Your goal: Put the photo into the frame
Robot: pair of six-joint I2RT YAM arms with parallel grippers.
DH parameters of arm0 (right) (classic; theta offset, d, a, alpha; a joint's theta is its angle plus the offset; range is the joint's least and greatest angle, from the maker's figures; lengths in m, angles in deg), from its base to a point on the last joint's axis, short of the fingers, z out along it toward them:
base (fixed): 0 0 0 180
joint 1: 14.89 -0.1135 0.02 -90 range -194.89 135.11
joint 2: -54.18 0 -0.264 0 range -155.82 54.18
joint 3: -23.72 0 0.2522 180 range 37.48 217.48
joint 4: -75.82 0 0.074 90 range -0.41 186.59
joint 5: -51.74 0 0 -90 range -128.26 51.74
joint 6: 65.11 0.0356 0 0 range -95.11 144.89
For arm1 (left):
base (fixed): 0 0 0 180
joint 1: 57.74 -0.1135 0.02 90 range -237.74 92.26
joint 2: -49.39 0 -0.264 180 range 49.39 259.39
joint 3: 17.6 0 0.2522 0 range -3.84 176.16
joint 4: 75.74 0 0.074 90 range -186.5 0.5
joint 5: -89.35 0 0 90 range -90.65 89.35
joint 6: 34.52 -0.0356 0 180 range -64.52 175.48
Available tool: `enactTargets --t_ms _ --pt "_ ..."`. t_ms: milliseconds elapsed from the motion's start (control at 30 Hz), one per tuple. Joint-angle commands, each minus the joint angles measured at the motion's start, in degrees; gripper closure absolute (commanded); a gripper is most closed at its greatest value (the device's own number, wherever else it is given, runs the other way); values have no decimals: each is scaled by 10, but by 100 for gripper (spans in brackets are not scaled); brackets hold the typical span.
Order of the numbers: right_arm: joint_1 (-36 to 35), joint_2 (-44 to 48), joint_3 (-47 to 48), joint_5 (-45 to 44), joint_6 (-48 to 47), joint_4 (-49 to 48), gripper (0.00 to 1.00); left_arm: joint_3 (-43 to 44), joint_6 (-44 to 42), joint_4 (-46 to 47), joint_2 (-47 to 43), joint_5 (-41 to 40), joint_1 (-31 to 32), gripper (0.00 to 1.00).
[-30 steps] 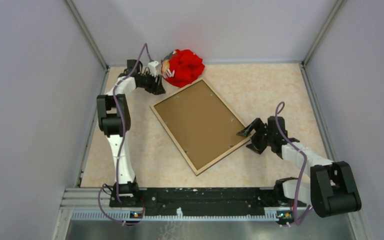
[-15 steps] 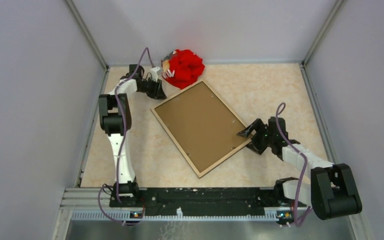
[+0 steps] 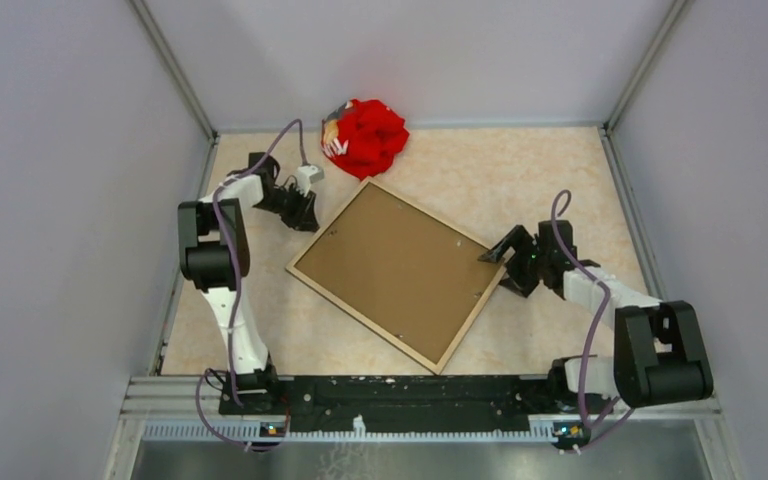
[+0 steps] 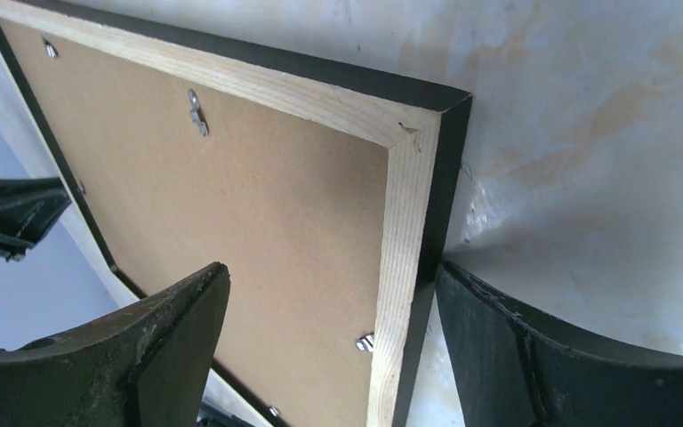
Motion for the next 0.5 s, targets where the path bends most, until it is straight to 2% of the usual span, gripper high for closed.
enactTargets --t_ms 0,200,467 --pt "-2 -37 36 14 -18 -19 15 -60 -31 -95 -31 39 22 72" --pt "-1 -57 81 -3 -32 9 14 -54 -39 -126 -55 48 15 72" --pt "0 -55 92 -7 -35 12 14 73 -3 -163 -77 90 -6 66"
